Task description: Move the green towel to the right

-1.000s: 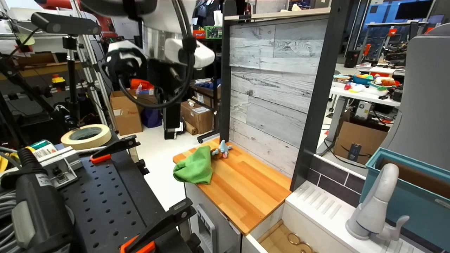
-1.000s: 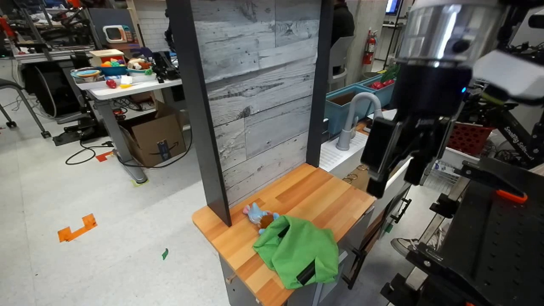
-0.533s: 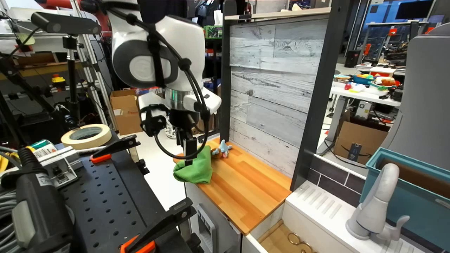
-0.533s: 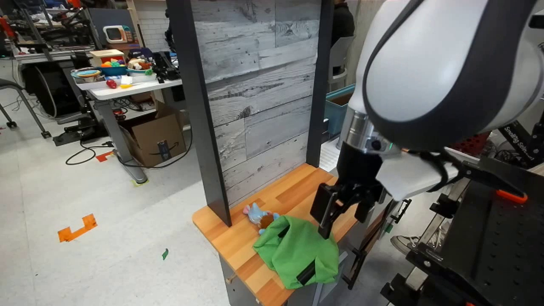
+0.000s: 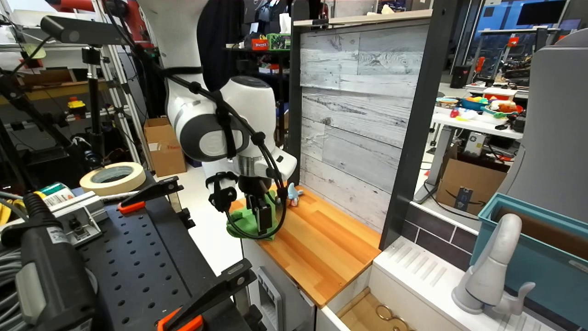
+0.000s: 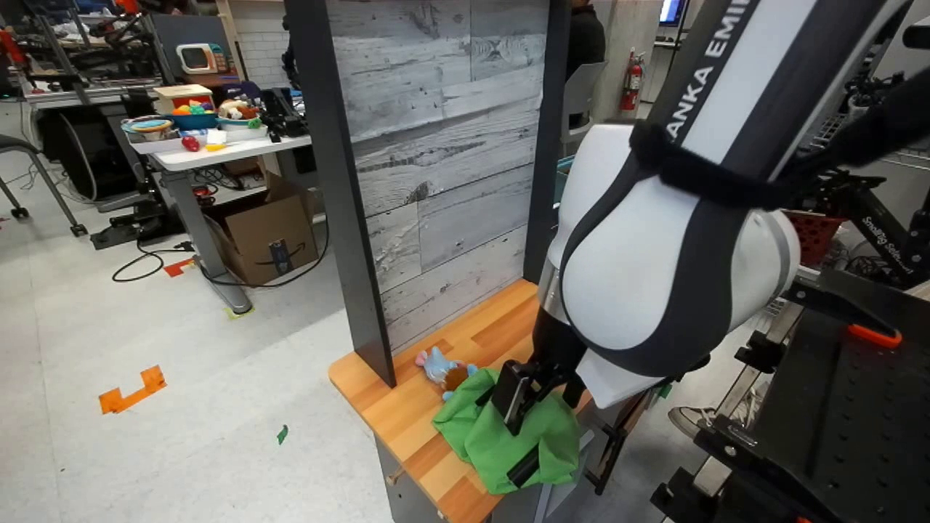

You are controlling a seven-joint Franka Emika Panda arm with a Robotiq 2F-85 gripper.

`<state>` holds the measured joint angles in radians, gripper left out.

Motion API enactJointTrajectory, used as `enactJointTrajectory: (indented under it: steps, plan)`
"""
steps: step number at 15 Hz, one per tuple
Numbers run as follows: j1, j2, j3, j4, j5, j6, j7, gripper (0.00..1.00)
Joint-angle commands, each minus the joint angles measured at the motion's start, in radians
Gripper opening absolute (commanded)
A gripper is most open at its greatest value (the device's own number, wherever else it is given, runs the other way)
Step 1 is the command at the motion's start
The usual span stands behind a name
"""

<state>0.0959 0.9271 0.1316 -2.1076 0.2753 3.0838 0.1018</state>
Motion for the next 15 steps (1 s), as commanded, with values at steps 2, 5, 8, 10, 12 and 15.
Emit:
enactJointTrajectory:
  steps: [2, 5, 8, 10, 12, 15]
  plan:
    - [0.021, 0.103, -0.021, 0.106, -0.038, 0.024, 0.044, 1.0]
    - [0.015, 0.133, -0.039, 0.142, -0.039, 0.012, 0.05, 1.0]
    - [0.001, 0.132, -0.057, 0.152, -0.035, 0.007, 0.056, 1.0]
    - [-0.013, 0.126, -0.072, 0.16, -0.03, 0.001, 0.067, 1.0]
    - [-0.021, 0.125, -0.095, 0.172, -0.017, 0.008, 0.093, 1.0]
    - [-0.039, 0.125, -0.131, 0.19, -0.002, -0.012, 0.141, 1.0]
